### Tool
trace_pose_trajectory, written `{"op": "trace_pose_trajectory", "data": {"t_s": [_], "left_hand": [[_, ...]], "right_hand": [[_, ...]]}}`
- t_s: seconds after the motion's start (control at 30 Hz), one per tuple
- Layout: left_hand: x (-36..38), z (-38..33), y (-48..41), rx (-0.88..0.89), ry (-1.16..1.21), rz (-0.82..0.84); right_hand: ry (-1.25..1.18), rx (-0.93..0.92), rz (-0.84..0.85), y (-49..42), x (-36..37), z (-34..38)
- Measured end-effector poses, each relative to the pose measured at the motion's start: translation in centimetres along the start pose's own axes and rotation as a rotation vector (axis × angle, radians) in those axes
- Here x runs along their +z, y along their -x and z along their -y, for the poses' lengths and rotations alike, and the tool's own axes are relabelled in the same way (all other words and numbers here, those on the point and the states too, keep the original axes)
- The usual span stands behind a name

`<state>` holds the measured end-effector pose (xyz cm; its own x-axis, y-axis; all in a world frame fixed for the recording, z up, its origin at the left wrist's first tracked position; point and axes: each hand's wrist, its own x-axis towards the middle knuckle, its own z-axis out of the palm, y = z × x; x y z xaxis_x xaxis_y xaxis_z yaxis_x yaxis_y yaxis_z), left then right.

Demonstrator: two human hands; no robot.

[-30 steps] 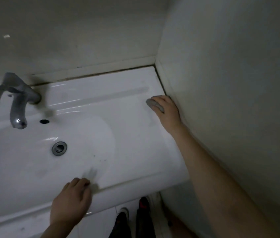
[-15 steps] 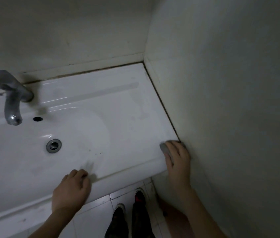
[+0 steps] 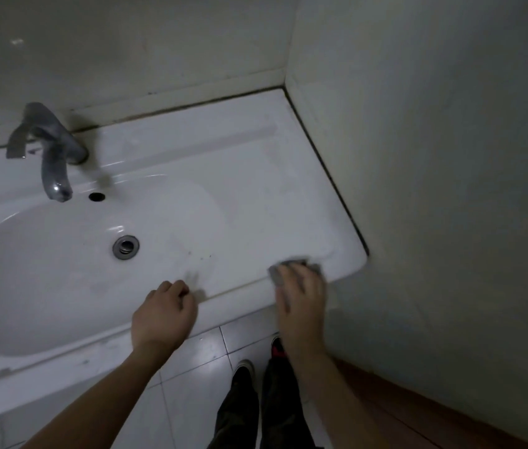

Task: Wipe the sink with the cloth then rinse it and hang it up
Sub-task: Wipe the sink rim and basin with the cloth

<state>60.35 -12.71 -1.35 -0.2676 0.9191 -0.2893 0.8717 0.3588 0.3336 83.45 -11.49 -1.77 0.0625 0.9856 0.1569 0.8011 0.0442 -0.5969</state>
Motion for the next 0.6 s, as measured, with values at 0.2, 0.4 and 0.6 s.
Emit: {"op": "trace_pose_trajectory", "data": {"t_s": [0.2, 0.4, 0.6], "left_hand": [[0.2, 0.4, -0.1, 0.025, 0.003, 0.002], [0.0, 0.2, 0.1, 0.016, 0.011, 0.002], [0.0, 0.1, 0.1, -0.002, 0.024, -0.007]], "right_hand": [[0.094, -0.394, 0.218, 0.1, -0.7, 1.6], [0.126, -0.009, 0.030, -4.7, -4.9, -5.9], [0.060, -0.065, 0.119, 2.8, 1.7, 3.7]]}}
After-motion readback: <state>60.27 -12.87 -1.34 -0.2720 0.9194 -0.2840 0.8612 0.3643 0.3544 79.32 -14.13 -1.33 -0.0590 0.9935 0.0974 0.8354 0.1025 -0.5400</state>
